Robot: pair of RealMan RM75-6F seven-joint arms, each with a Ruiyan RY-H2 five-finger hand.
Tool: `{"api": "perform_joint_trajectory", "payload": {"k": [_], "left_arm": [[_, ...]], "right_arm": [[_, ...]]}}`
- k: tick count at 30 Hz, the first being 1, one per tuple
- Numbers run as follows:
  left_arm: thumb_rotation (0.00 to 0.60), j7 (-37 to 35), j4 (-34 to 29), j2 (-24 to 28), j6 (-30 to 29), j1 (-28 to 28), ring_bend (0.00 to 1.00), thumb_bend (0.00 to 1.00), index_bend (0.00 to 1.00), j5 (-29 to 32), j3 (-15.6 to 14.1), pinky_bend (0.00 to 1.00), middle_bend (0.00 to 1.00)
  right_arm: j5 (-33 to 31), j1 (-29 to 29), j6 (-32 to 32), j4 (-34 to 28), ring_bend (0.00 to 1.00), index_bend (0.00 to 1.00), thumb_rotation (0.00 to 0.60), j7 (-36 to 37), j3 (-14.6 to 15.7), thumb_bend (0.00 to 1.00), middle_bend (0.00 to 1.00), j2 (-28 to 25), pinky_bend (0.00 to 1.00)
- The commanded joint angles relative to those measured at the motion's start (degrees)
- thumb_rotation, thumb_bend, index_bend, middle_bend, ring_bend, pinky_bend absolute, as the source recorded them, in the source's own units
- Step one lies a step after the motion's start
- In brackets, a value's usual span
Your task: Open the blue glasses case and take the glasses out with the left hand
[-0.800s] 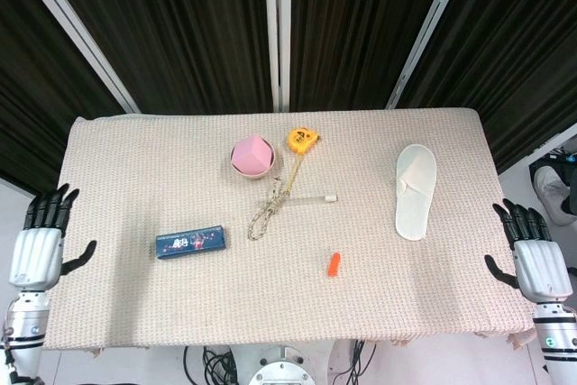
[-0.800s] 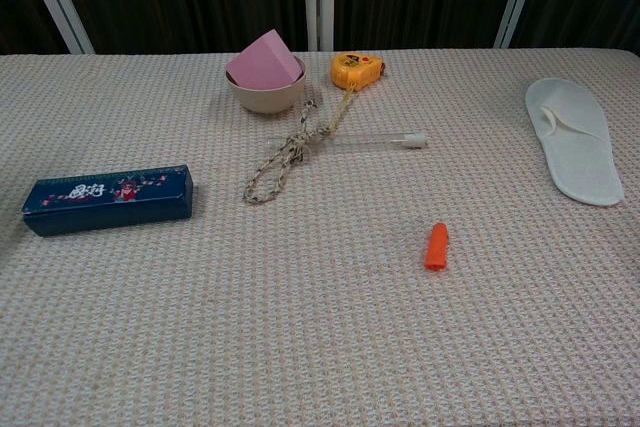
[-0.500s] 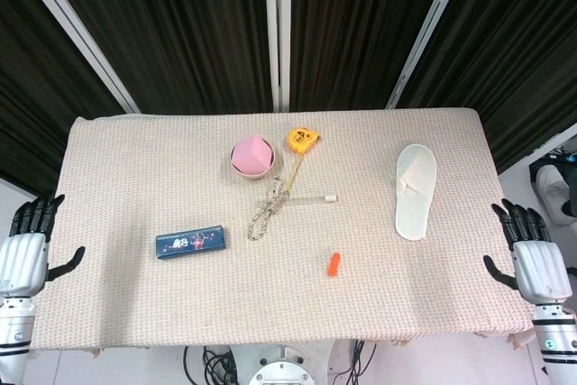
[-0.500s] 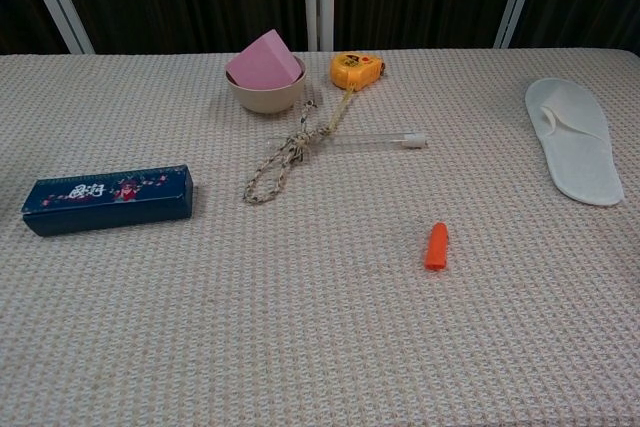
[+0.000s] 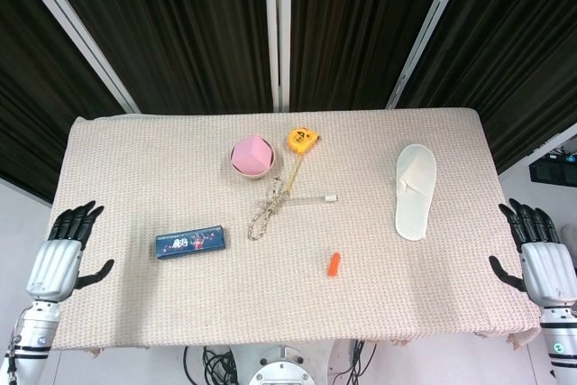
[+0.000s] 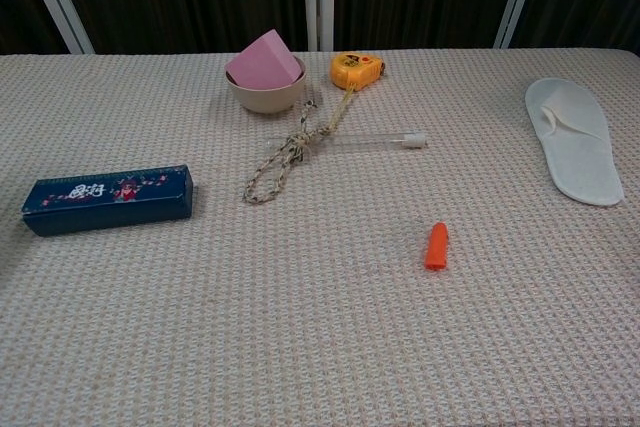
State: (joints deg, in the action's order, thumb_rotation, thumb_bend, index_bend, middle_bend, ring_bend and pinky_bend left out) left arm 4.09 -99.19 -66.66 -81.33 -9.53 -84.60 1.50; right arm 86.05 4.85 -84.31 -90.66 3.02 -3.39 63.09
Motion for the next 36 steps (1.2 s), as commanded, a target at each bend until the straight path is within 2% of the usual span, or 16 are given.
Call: {"api": "perform_joint_trajectory", "payload": {"k": [1,9,13,19,26,36], "left_arm": [[0.600,0.96,0.01,-1.69,1.93,-1.56,0.00,0.25,0.06,-0.49,0.29,0.04,0.03],[0.600,0.84,4.46,-9.10,12.63,-7.83,0.00,0.25,0.06,2.50,1.48,0.06,0.04],[0.600,1.44,7.20,-12.32,16.20,-10.17,0.00,0.26,0.07,4.14,2.04,0.06,0.09],[0.600,0.98,9.62,-14.89,17.83,-11.24,0.00,0.31,0.08,7.03,2.92,0.10,0.17],[0.600,0.07,11.26,-15.68,19.69,-11.90,0.00,0.31,0.08,9.34,2.95,0.10,0.18],[0.600,-0.57,10.70,-15.13,19.28,-12.04,0.00,0.31,0.08,9.14,2.47,0.10,0.19]], "right_arm": [[-0.23,0.19,0.39,-0.22,0.00,0.00,0.600,0.07,-0.16,0.24,0.00,-0.28,0.00],[-0.76,0.67,1.43,0.04,0.00,0.00,0.600,0.14,-0.38,0.24,0.00,-0.36,0.00],[-1.27,0.58,1.55,0.65,0.00,0.00,0.600,1.07,-0.55,0.24,0.00,-0.36,0.00],[-1.56,0.69,2.00,1.14,0.00,0.00,0.600,1.42,-0.60,0.24,0.00,-0.32,0.00],[-1.70,0.86,2.30,1.33,0.00,0.00,0.600,1.66,-0.72,0.24,0.00,-0.32,0.00],[-1.28,1.16,2.75,1.38,0.00,0.00,0.600,1.65,-0.55,0.24,0.00,-0.48,0.00]]}}
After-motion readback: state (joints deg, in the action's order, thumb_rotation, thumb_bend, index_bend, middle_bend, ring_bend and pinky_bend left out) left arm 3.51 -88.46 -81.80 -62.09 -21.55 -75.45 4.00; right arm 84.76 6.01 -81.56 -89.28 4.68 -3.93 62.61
